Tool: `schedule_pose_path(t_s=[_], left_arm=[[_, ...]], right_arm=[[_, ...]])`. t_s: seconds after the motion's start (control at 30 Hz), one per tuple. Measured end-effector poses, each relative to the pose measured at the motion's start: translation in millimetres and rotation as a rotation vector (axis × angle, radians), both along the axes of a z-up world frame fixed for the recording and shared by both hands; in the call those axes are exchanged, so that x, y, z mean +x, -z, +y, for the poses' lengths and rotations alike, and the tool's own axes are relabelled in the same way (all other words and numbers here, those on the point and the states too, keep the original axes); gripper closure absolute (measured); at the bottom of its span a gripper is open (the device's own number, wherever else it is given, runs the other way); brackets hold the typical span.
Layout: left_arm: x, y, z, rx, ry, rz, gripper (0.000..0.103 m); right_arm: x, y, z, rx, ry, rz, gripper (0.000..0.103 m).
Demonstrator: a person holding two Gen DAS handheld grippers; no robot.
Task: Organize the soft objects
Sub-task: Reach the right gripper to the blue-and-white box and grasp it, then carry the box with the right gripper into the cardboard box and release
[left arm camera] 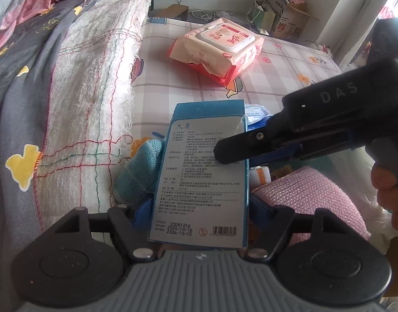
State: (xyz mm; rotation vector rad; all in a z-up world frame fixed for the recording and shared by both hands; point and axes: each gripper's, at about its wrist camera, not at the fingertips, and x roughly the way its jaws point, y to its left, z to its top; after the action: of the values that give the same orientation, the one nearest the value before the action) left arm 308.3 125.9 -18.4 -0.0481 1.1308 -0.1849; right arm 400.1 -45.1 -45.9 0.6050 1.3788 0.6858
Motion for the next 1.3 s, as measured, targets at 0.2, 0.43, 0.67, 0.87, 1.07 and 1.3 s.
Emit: schedule_pose_path(t_s=[0.2,0.43,0.67,0.87,1.07,1.3], left_arm=[[-20.7,-35.4,-9.8,0.062,-0.008,-0.089,0.029],[-56.5,-100.1,-44.0,0.085,0.017,-0.221,0.029],[-66.8,-137.9,-132.2,-0.012,0.168,-0.307,0.029],[-47.2,-134.9,-230.4,-0.093,0.311,-0.306,0.029],[-27.0,-104.2,-310.2,-0.119,0.395,-0.267,0.023],[-17.1,-84.1,-312.4,-0.075,0.348,-0.245,0.021]], right_arm=[[-6.2,-22.3,-0.5,0.06,-0.011,-0.032,0.076],[-36.9,-92.8,-28.0,0.133,-0.038,-0.183,0.076],[-80.9,-161.3,-130.9,0.141,0.06,-0.337,0.08],[-108.6,-182.7,-247.6,0.051,0.226,-0.394,0.081],[-108.8,-156.9,-338.7,-0.015,0.353,-0.34,0.083],[-84.1,-92.5,-388.7,-0.022,0.382,-0.204,0.084]])
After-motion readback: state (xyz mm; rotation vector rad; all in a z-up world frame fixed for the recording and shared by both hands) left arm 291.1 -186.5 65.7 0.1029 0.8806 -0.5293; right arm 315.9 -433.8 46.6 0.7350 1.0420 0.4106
